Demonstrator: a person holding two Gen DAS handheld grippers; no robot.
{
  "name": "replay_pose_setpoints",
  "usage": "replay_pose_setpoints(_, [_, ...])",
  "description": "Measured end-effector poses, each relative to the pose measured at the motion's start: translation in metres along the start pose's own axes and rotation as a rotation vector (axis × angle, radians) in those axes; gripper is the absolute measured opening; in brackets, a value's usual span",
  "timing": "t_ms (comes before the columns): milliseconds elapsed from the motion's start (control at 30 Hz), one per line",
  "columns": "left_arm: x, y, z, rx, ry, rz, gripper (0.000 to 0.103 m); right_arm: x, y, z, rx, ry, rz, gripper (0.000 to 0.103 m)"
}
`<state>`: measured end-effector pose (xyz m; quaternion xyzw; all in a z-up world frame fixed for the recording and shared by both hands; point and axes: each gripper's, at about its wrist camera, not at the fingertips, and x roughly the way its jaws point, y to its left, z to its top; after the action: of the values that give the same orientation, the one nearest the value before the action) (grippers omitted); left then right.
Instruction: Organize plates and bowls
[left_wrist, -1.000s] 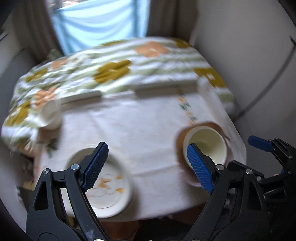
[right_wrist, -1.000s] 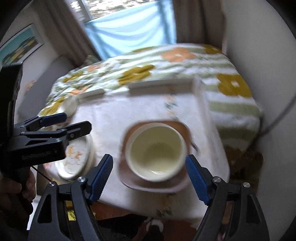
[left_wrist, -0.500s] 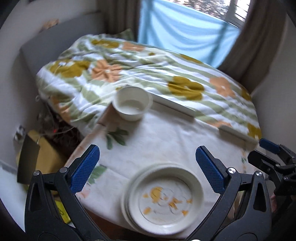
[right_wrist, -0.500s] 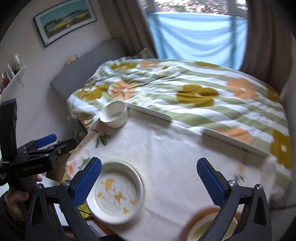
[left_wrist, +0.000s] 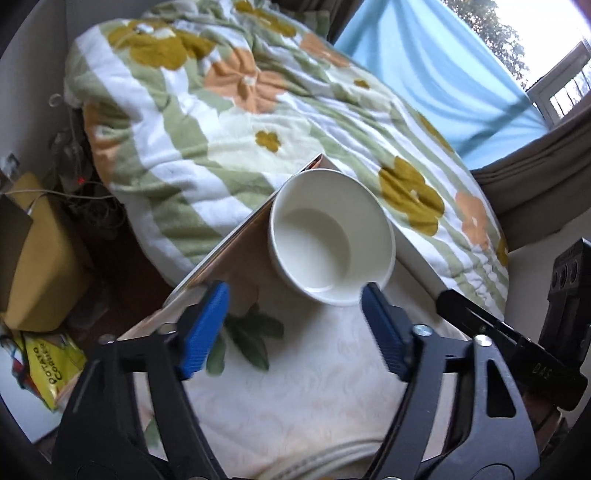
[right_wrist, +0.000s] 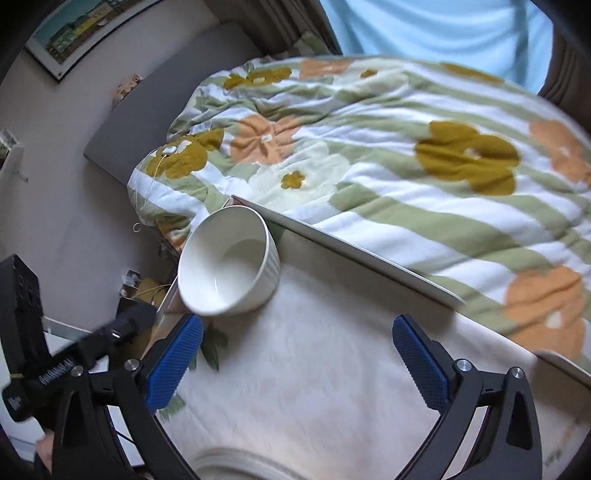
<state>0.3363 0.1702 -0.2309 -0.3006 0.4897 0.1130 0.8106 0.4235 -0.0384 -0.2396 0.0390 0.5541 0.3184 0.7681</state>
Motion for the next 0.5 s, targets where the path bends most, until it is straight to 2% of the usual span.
replay_pose_setpoints(67, [0.014, 0.000, 0.005, 0.001, 0.016, -0.005, 0.057, 0.019, 0.001, 0.009, 0.010, 0.018, 0.031, 0.095])
replay_pose_setpoints(133, [0.025, 0.001, 0.008, 0.005, 0.023, 0.001, 0.052, 0.034, 0.001, 0.014, 0.023, 0.035, 0.060, 0.081])
replay_pose_setpoints(200, [0.034, 0.001, 0.010, 0.012, 0.031, 0.009, 0.039, 0.048, 0.002, 0.019, 0.034, 0.056, 0.083, 0.072])
replay_pose_setpoints(300, [0.045, 0.004, 0.012, 0.023, 0.044, 0.015, 0.026, 0.059, 0.007, 0.023, 0.015, 0.069, 0.084, 0.057])
replay_pose_setpoints(367, [0.049, 0.004, 0.013, 0.030, 0.044, 0.016, 0.025, 0.065, 0.010, 0.025, 0.001, 0.074, 0.079, 0.049])
replay_pose_setpoints(433, [0.050, 0.005, 0.015, 0.037, 0.042, 0.021, 0.024, 0.070, 0.012, 0.027, -0.006, 0.082, 0.092, 0.025])
replay_pose_setpoints(500, [0.052, 0.005, 0.015, 0.042, 0.042, 0.024, 0.024, 0.074, 0.012, 0.028, -0.012, 0.092, 0.088, 0.022])
